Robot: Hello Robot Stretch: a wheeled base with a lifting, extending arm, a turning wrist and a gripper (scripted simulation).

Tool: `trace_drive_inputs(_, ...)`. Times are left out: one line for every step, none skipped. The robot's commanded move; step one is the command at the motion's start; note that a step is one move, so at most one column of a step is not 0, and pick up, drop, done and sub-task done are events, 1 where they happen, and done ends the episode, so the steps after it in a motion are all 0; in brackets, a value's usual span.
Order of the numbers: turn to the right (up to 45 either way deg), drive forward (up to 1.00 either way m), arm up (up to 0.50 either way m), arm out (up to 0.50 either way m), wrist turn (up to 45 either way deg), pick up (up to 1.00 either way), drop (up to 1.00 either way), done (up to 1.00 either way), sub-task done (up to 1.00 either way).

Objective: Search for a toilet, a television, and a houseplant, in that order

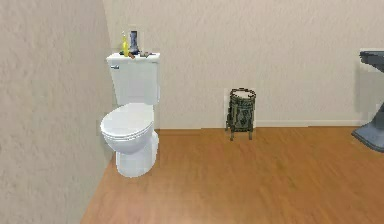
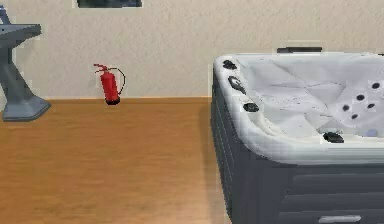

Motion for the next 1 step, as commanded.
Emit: trace_drive_inputs(9.0, 0.0, 0.0, 0.0, 0.0, 0.0, 0.0, 0.0, 0.0)
